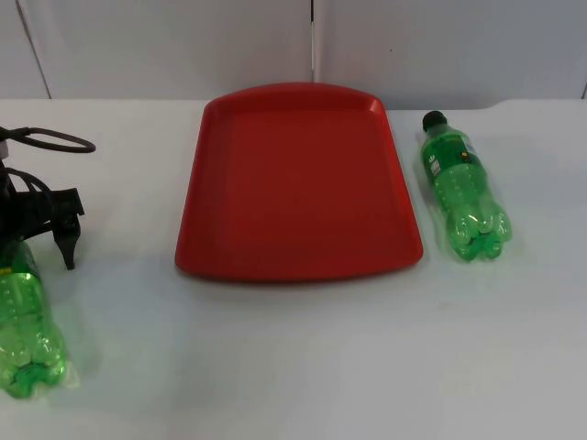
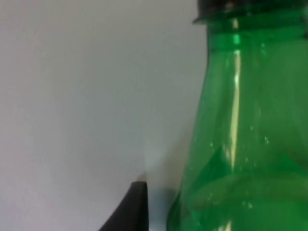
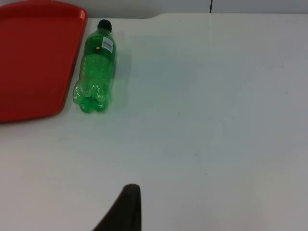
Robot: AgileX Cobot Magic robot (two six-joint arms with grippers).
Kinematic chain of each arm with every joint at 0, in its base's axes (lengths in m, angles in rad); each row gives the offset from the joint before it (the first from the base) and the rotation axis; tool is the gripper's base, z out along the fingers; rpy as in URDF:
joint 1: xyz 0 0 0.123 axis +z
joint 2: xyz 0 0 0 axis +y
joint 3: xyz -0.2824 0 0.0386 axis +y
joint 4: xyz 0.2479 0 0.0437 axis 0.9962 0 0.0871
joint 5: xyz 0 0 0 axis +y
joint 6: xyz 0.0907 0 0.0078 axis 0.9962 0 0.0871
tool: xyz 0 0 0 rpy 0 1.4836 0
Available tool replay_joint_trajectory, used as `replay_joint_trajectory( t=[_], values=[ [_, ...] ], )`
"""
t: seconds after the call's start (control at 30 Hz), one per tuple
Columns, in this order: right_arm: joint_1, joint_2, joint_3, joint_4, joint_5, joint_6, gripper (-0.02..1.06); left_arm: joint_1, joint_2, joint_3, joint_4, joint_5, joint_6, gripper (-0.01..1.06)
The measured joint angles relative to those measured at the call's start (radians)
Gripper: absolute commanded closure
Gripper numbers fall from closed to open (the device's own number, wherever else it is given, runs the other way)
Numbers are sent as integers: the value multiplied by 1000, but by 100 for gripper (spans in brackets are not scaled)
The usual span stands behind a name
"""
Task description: Place the bottle upright on the tray.
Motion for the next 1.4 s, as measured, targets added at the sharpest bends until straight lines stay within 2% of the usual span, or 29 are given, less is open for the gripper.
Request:
replay_joint_trajectory(
  t=[0.1,0.2,0.23,0.3,0.33,0.37,0.4,0.43,0.83,1.1,1.27,1.4],
  values=[
    [0,0,0,0,0,0,0,0,0,0,0,4,0,4],
    [0,0,0,0,0,0,0,0,0,0,0,10,0,27],
    [0,0,0,0,0,0,0,0,0,0,0,10,0,43],
    [0,0,0,0,0,0,0,0,0,0,0,15,0,47],
    [0,0,0,0,0,0,0,0,0,0,2,19,0,67],
    [0,0,0,0,0,0,0,0,0,0,2,22,0,73],
    [0,0,0,0,0,0,0,0,0,0,2,21,0,93],
    [0,0,0,0,0,0,0,0,0,0,2,21,0,105],
    [0,0,0,0,0,0,0,0,0,0,2,32,-16,105],
    [0,0,0,0,0,0,0,-2,-24,0,-25,70,3,105],
    [0,0,0,0,0,0,0,-8,-128,2,-111,80,77,105],
    [0,0,0,0,0,0,0,-8,-256,2,-201,82,186,105]
  ],
)
